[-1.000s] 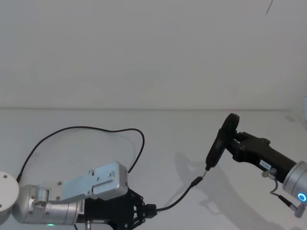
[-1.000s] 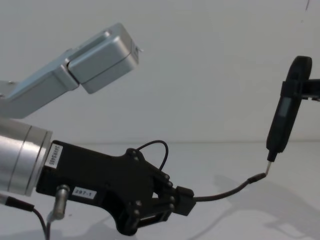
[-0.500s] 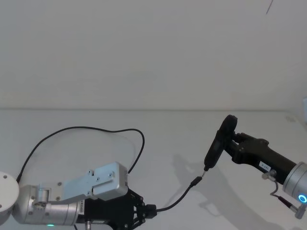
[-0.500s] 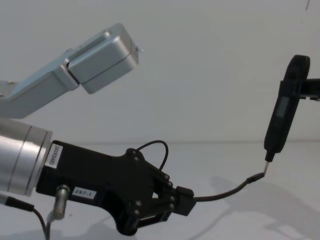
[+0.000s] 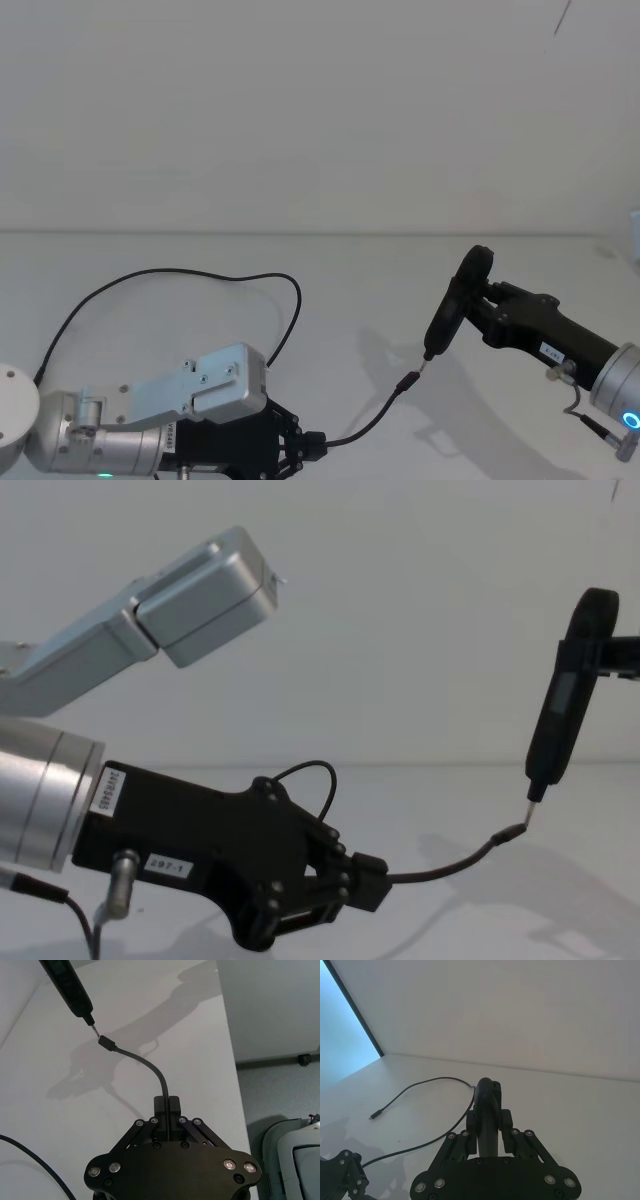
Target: Pick up the data cable with the one hand.
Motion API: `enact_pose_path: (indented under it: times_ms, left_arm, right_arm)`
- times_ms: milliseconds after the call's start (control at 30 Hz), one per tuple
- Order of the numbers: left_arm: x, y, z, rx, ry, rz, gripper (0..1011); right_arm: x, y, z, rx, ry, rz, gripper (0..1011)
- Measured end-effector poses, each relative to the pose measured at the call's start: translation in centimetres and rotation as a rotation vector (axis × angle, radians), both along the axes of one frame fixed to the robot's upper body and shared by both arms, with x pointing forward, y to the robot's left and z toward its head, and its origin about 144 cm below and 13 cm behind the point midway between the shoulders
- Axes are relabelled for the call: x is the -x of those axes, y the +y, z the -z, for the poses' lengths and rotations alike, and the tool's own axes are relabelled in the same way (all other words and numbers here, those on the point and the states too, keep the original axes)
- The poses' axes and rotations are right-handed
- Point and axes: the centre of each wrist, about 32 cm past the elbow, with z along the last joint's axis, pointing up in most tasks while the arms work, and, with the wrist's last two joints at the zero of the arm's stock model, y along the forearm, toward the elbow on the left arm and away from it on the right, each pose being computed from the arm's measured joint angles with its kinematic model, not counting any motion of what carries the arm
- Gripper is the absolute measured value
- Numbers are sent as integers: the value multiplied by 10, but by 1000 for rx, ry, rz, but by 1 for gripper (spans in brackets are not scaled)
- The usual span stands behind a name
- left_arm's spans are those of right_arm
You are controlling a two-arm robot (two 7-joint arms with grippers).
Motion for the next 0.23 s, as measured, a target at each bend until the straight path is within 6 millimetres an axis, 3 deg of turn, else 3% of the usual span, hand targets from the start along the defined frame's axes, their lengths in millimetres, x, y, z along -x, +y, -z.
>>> enact_pose_path:
  times_ms: [233]
  left_arm:
    - [0,0,0,0,0,0,42]
  right_arm:
    - [0,0,0,1,-1,-2,279]
